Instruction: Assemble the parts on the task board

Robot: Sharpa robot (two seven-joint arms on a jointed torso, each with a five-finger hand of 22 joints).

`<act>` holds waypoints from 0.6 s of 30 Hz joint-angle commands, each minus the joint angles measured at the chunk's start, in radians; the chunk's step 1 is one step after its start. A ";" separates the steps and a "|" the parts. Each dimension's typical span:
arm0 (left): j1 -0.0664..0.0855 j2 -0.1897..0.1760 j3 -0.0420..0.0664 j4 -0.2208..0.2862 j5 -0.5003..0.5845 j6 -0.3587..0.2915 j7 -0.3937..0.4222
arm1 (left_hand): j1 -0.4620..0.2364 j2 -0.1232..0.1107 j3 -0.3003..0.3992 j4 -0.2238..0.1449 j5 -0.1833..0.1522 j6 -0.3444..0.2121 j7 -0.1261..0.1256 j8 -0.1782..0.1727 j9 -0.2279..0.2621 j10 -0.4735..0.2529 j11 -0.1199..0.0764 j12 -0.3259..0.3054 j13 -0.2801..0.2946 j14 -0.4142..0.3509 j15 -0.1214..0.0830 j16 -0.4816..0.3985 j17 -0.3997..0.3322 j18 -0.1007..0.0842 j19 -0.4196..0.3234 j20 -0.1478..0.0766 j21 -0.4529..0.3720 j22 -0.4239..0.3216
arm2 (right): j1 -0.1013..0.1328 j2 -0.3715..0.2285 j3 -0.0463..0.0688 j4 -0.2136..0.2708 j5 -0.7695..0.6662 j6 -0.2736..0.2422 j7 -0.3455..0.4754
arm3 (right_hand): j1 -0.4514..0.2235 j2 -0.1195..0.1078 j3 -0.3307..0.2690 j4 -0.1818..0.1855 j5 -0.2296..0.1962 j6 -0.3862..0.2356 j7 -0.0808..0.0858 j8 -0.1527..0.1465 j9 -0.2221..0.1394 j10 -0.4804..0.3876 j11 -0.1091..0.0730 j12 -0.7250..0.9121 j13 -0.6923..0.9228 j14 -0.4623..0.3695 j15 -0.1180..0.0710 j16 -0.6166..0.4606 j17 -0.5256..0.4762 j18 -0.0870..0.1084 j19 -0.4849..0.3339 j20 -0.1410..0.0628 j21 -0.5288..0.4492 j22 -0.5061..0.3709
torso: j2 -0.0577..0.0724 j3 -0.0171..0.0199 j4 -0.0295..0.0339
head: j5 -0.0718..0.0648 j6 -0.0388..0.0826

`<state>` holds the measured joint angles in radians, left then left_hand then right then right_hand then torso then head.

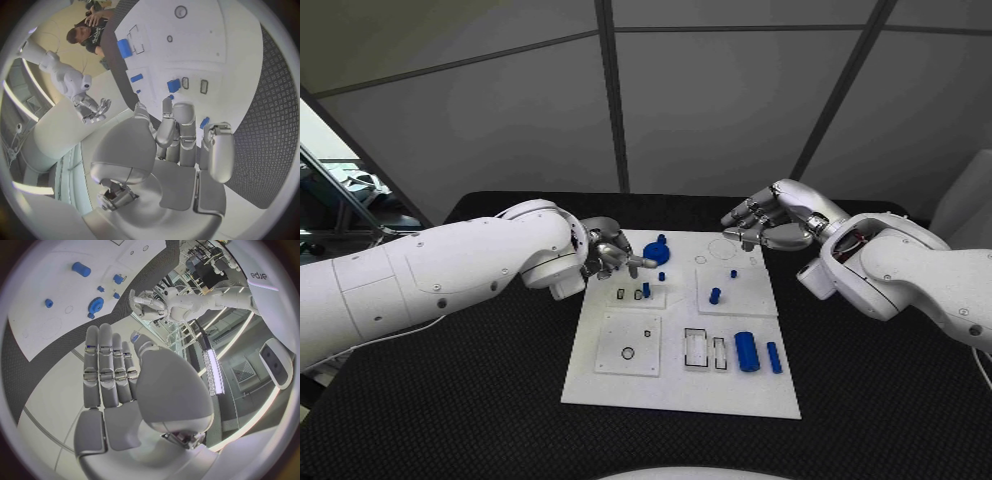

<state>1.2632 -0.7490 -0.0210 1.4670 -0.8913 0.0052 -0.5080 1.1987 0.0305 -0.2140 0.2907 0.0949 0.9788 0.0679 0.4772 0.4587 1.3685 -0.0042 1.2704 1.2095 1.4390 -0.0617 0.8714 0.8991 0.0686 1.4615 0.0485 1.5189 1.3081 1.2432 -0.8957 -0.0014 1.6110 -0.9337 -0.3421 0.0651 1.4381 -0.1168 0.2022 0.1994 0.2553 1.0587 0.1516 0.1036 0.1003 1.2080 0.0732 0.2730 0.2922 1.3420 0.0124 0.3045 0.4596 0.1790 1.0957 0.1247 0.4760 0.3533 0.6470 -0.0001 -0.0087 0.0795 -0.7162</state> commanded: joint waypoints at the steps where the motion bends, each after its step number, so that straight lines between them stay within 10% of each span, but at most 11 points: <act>1: 0.014 0.027 -0.017 -0.018 -0.097 0.027 -0.117 | -0.005 -0.001 -0.005 -0.002 -0.003 -0.010 0.001 0.004 0.006 0.000 0.001 0.004 0.000 -0.002 -0.002 -0.001 0.002 -0.050 0.069 -0.003 0.009 0.176 | 0.003 0.004 0.001 -0.004 0.044 -0.028 0.035 | -0.011 0.001 -0.002 -0.003 0.007 0.005 0.001 -0.002 0.001 0.007 0.001 -0.007 -0.002 0.008 0.000 -0.003 0.002 0.004 0.006 -0.001 -0.004 -0.002 | -0.002 0.0017 0.0008 | 0.002 -0.004; 18: 0.027 0.110 -0.049 -0.086 -0.117 0.053 -0.156 | 0.016 -0.001 -0.002 -0.008 -0.001 -0.023 0.003 0.009 0.019 -0.011 0.002 -0.006 -0.009 -0.001 -0.002 -0.003 0.004 -0.053 0.075 -0.004 0.015 0.187 | 0.005 0.013 0.001 -0.013 0.024 -0.034 0.008 | -0.024 -0.001 -0.009 -0.001 0.025 -0.007 0.007 -0.016 -0.004 0.002 0.007 -0.017 -0.015 0.006 0.005 -0.022 0.006 0.003 0.011 0.002 -0.026 -0.016 | 0.001 -0.0005 -0.0006 | 0.002 -0.010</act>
<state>1.2874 -0.6423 -0.0701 1.3849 -0.9890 0.0373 -0.6389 1.2059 0.0293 -0.2152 0.2895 0.0951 0.9610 0.0715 0.4820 0.4772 1.3643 -0.0001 1.2704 1.2007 1.4387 -0.0613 0.8713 0.9020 0.0688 1.4614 0.0485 1.5301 1.3079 1.2451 -0.8838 -0.0013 1.5976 -0.9100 -0.3634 0.0737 1.4234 -0.1209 0.1994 0.1967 0.2760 1.0549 0.1553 0.0926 0.0977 1.2079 0.0732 0.2613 0.2787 1.3456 0.0160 0.2882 0.4645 0.1789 1.0993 0.1285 0.4563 0.3384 0.6470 -0.0001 -0.0080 0.0825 -0.7245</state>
